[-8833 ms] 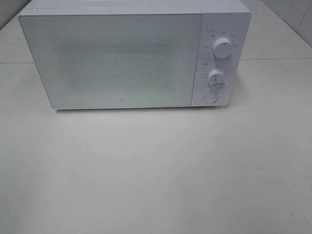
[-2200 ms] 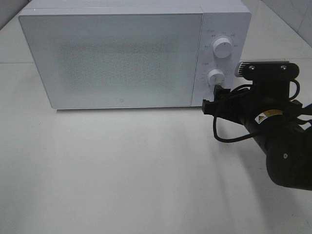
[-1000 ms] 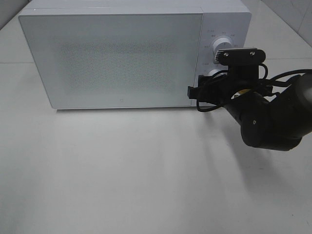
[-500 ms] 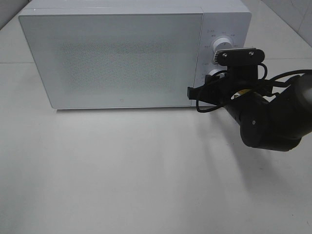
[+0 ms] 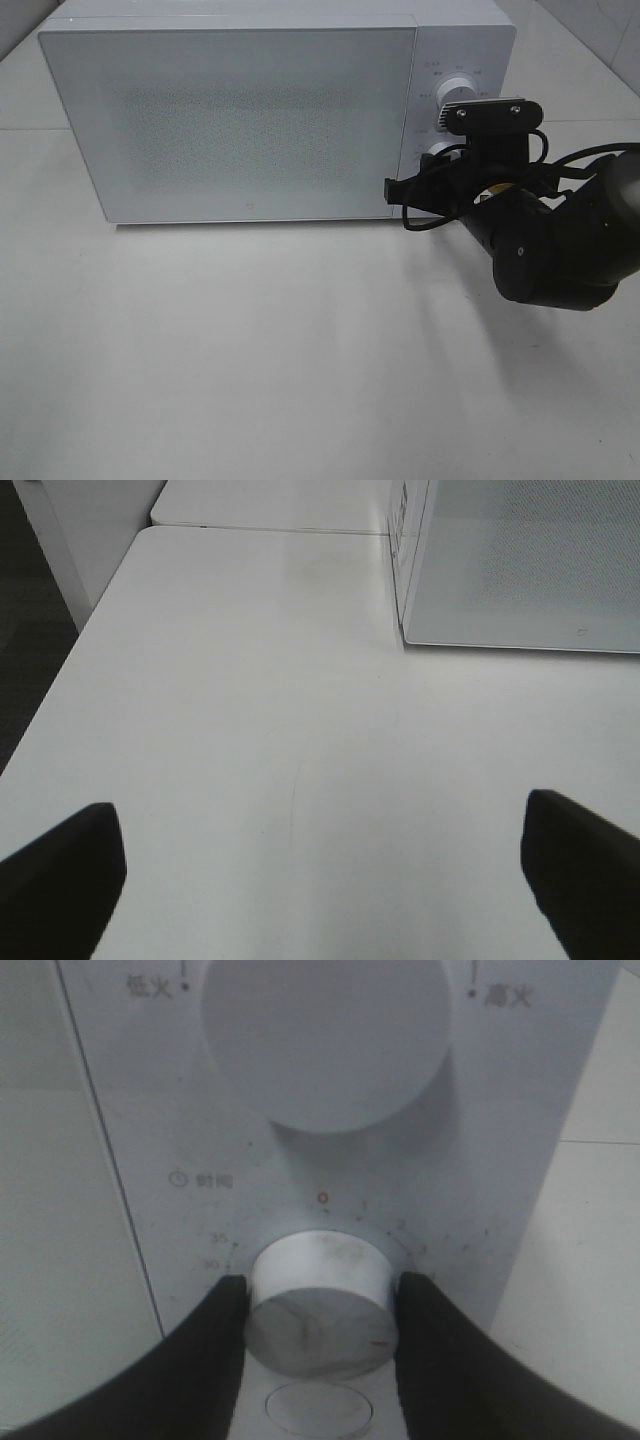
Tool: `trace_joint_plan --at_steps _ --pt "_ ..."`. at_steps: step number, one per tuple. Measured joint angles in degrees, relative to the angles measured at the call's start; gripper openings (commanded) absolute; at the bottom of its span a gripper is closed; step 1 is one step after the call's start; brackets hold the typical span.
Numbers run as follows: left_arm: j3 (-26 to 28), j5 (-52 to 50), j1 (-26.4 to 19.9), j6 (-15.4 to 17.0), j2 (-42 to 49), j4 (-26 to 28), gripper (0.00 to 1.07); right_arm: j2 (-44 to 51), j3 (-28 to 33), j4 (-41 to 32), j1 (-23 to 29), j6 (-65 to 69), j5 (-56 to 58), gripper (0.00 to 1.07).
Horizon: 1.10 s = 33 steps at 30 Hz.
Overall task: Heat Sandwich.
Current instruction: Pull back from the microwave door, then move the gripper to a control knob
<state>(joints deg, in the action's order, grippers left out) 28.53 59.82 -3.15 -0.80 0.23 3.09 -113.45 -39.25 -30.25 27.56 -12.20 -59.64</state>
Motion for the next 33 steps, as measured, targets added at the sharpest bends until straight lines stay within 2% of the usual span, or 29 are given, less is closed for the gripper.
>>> trace_joint_plan --at_steps 5,11,25,33 --pt "0.00 0.00 0.00 0.00 0.00 0.00 1.01 0.00 0.00 0.00 0.00 0.92 -0.17 0.16" --pt "0.00 0.00 0.00 0.00 0.00 0.00 1.01 -0.17 0.06 1.32 0.00 8.02 -0.97 0.16" --pt "0.00 -0.06 0.00 0.00 0.00 0.00 1.01 -0.69 0.34 2.58 -0.23 37.13 -3.04 0.16" --pt "0.00 -0.06 0.00 0.00 0.00 0.00 1.01 -0.86 0.34 2.58 -0.23 48.64 -3.72 0.16"
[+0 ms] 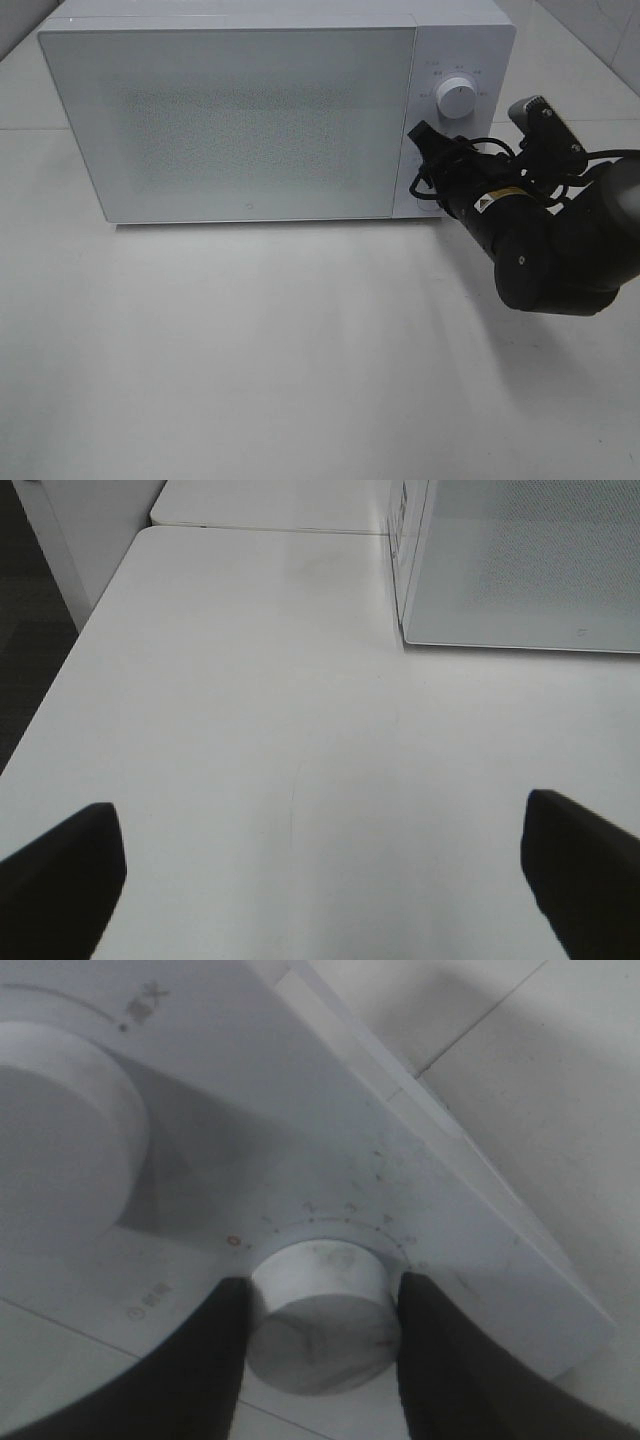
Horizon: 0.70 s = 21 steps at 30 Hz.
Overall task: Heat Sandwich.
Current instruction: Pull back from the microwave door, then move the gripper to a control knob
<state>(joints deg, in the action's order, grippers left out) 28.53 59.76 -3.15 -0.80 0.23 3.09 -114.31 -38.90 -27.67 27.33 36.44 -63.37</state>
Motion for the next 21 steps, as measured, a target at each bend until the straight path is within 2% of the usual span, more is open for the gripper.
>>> trace_joint_plan --at_steps 21 --pt "0.00 0.00 0.00 0.00 0.00 0.00 1.01 -0.34 0.11 -0.97 0.00 36.15 -0.80 0.16"
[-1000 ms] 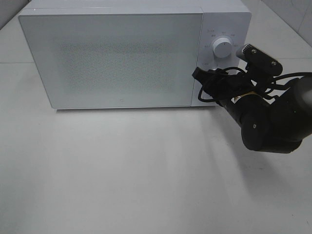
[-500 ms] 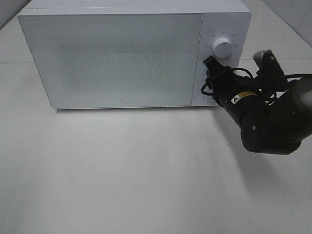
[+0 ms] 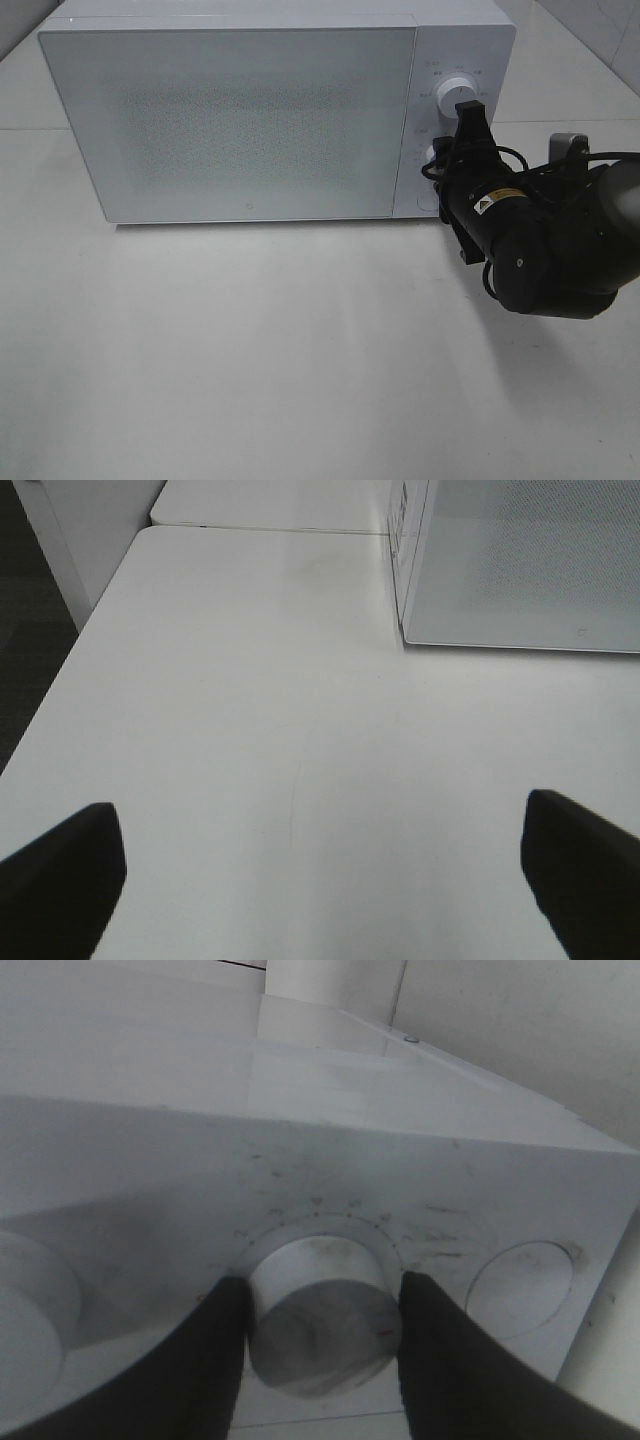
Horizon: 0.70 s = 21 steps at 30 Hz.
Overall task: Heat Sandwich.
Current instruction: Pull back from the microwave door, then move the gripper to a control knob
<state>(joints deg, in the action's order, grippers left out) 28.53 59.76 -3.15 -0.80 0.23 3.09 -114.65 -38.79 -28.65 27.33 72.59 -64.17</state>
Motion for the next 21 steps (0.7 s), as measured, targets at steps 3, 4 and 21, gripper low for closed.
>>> trace_joint_plan --at_steps 3,4,21 --pt "0.00 0.00 0.00 0.00 0.00 0.00 1.01 0.00 0.00 -0.06 0.00 5.04 0.00 0.16" --pt "0.00 0.00 0.00 0.00 0.00 0.00 1.01 0.00 0.00 -0.06 0.00 6.42 0.00 0.16" --pt "0.00 0.00 0.00 0.00 0.00 0.00 1.01 0.00 0.06 0.29 0.00 15.30 0.00 0.17"
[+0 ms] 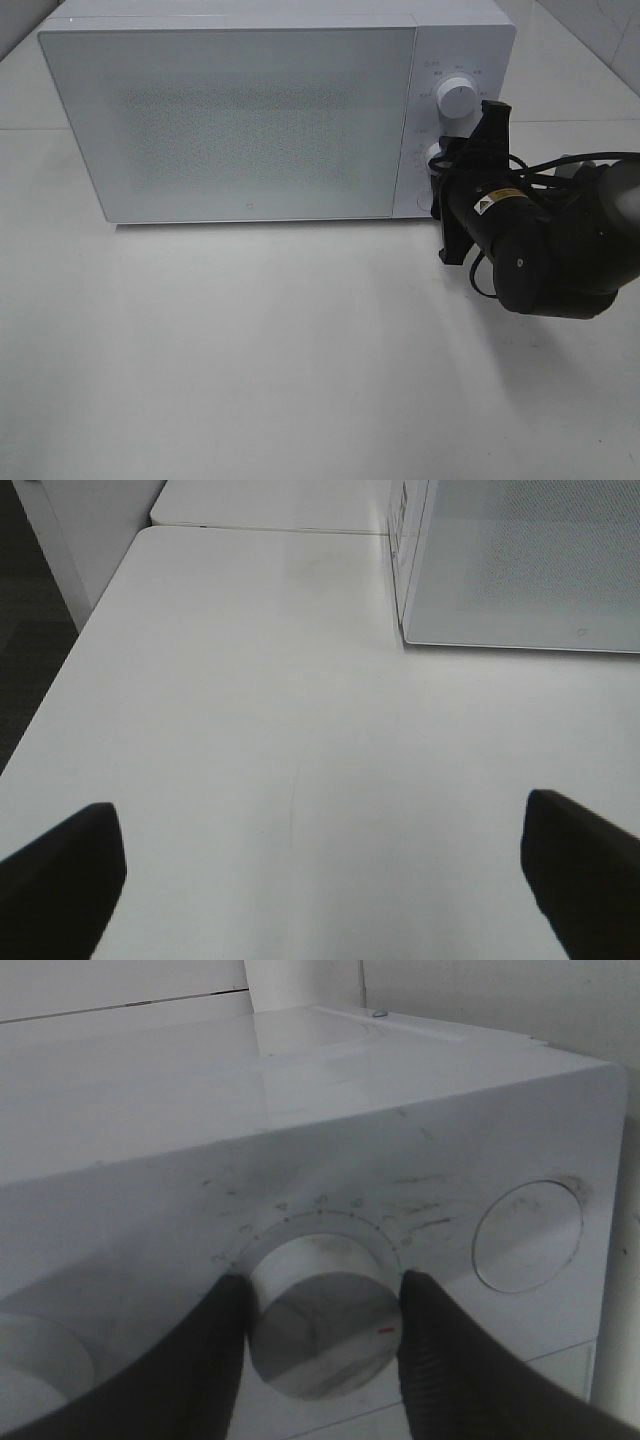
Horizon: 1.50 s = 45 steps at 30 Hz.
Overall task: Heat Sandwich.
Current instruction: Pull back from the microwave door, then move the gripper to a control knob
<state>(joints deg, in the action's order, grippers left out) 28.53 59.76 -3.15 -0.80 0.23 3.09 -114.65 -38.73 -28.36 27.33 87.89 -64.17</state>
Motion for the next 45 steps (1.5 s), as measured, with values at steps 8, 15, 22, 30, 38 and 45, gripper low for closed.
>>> trace_joint_plan --at_steps 8,15,22,30,38,45 --pt "0.00 0.00 0.00 0.00 0.00 0.00 1.01 0.00 0.06 0.23 0.00 -0.23 0.00 0.21" --pt "0.00 0.00 0.00 0.00 0.00 0.00 1.01 0.00 0.11 0.29 0.00 -0.23 0.00 0.35" --pt "0.00 0.00 0.00 0.00 0.00 0.00 1.01 0.00 0.11 0.63 0.00 -0.23 -0.23 0.60" --pt "0.00 0.00 0.00 0.00 0.00 0.00 1.01 0.06 0.69 1.32 0.17 -0.34 -1.66 0.82" --pt "0.00 0.00 0.00 0.00 0.00 0.00 1.01 0.06 0.69 1.66 0.34 -0.97 -2.64 0.78" --pt "0.00 0.00 0.00 0.00 0.00 0.00 1.01 0.80 2.23 4.13 0.23 -1.09 -3.27 0.76"
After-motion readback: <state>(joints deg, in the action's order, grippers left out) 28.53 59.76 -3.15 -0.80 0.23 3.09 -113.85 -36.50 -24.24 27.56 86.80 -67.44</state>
